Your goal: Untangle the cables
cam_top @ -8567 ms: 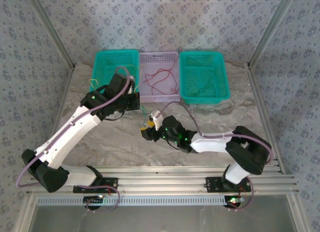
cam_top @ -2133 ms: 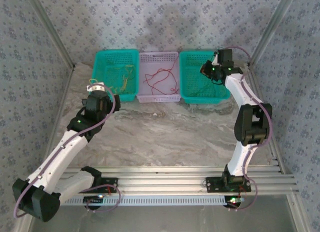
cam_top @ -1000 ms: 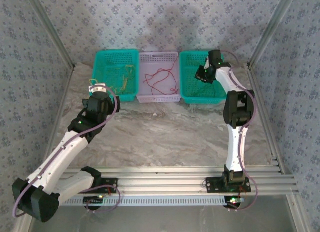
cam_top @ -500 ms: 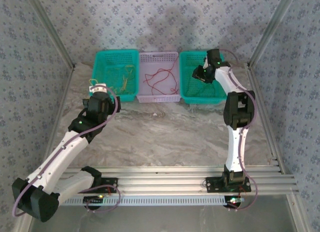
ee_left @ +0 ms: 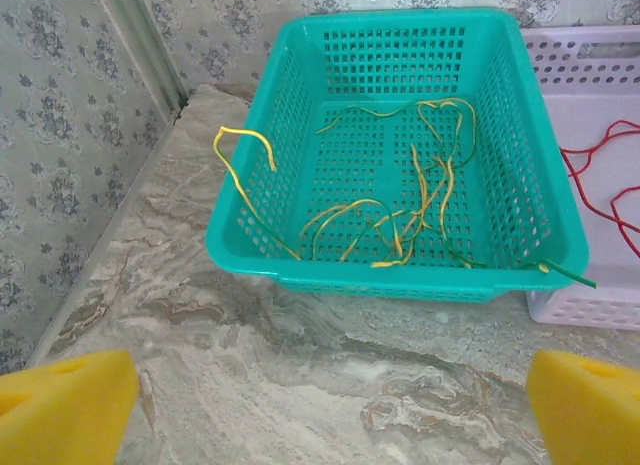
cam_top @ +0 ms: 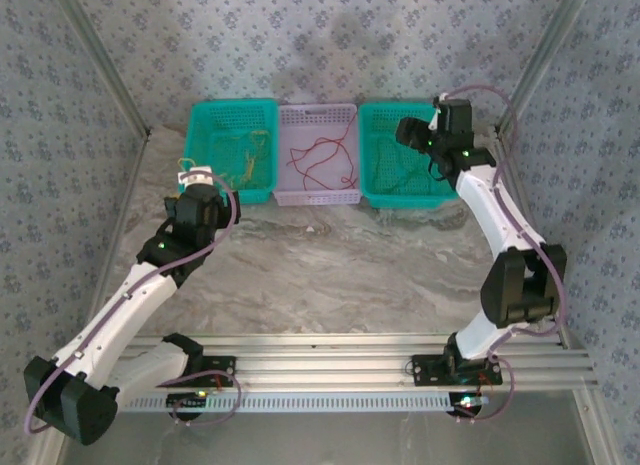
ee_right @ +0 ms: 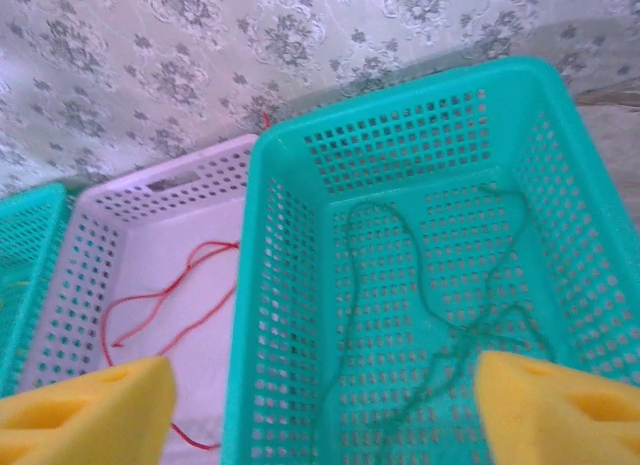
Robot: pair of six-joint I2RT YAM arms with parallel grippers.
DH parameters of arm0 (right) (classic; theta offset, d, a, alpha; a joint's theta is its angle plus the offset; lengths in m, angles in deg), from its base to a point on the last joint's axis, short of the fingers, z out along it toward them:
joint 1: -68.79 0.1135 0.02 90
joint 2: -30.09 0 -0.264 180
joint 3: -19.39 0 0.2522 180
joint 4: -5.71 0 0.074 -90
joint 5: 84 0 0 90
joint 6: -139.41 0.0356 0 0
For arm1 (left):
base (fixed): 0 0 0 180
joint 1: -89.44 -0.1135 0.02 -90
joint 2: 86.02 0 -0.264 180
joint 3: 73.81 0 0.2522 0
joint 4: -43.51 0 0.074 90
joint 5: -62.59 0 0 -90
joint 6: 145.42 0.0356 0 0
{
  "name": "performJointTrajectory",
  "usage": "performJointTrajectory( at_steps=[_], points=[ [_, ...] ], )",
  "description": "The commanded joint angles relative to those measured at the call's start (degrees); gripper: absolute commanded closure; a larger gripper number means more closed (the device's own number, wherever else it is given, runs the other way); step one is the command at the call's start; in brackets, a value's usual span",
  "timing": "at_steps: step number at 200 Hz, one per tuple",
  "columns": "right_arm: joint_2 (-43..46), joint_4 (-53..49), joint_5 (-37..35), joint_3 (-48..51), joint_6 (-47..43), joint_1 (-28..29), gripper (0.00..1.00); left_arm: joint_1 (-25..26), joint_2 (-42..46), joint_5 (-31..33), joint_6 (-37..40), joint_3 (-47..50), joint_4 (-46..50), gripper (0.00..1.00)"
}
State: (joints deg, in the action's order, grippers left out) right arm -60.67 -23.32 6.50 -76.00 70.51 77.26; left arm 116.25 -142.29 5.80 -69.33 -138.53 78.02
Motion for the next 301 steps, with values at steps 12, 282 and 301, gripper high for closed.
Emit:
performJointTrajectory(
  at_steps=[12, 282, 301],
  points=[
    [11.25, 5.33, -8.42, 11.23, -2.69, 1.86, 0.00, 0.53, 0.81, 2.98, 0.39, 0.68, -1.09, 0.00],
    [4.29, 67.93, -13.33, 62.49, -21.70, -7.52, 0.00, -1.06, -4.33, 7.54, 2.18, 11.52, -11.09, 0.00],
    [3.44, 65.64, -13.24, 61.04, -22.09, -7.33, 0.00, -1.56, -4.94, 8.61, 2.23, 12.18, -11.95, 0.00]
  ],
)
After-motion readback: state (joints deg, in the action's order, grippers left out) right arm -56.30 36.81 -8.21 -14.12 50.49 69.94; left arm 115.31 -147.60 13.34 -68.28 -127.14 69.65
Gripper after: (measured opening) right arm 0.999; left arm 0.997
